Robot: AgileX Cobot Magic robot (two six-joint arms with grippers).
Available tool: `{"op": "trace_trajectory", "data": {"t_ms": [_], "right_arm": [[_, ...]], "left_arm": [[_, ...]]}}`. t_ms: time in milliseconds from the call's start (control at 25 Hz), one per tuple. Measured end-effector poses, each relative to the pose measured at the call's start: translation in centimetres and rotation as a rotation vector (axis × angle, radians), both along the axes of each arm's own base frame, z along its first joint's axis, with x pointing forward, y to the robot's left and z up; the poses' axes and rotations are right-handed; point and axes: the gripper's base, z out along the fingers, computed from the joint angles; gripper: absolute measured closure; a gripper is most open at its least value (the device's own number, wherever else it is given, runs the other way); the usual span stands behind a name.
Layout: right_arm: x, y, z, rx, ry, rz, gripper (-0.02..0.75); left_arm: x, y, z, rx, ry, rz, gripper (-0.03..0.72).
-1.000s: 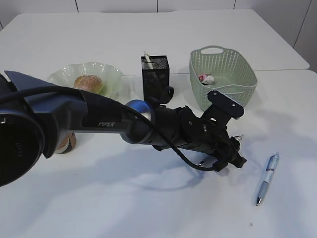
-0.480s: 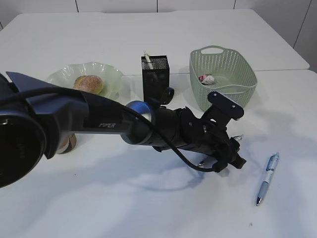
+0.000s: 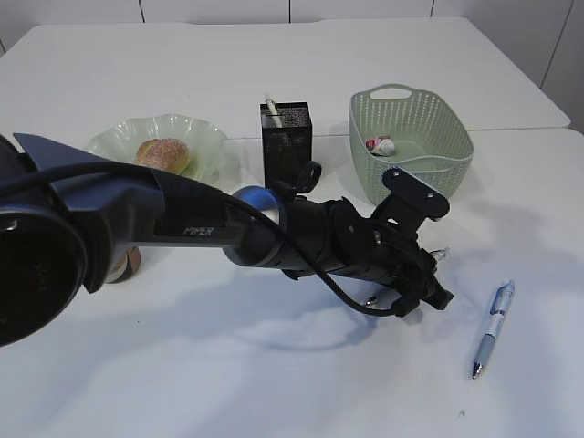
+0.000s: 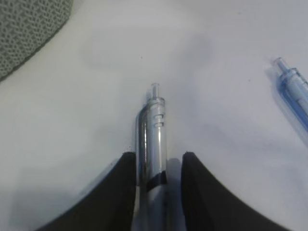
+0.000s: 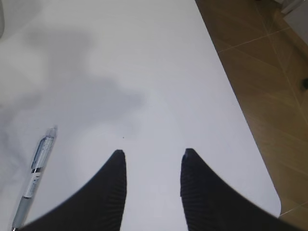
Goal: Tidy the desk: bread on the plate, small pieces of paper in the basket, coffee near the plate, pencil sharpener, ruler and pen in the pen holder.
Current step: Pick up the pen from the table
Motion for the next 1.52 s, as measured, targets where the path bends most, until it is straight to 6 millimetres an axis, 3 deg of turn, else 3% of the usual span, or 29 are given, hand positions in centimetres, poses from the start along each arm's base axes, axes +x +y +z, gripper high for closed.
{"op": "trace_trajectory", "data": {"t_ms": [440,1240,1520], "right_arm": [[0.1,0.0,0.0,0.002,-0.008,0.002,0.423],[0.1,0.1,0.0,0.006,-0.015,0.003,0.423],[0.1,0.1,0.0,0.012,-0.017,0.003,0.423]], "left_arm": [[0.0,0.0,0.0,-0.004,0.004,0.005,0.622],[0.0,0.0,0.0,-0.035,0.034,0.044,0.627],[0.3,-0.1,2.7,-0.088,-0.002,0.071,0.627]]}}
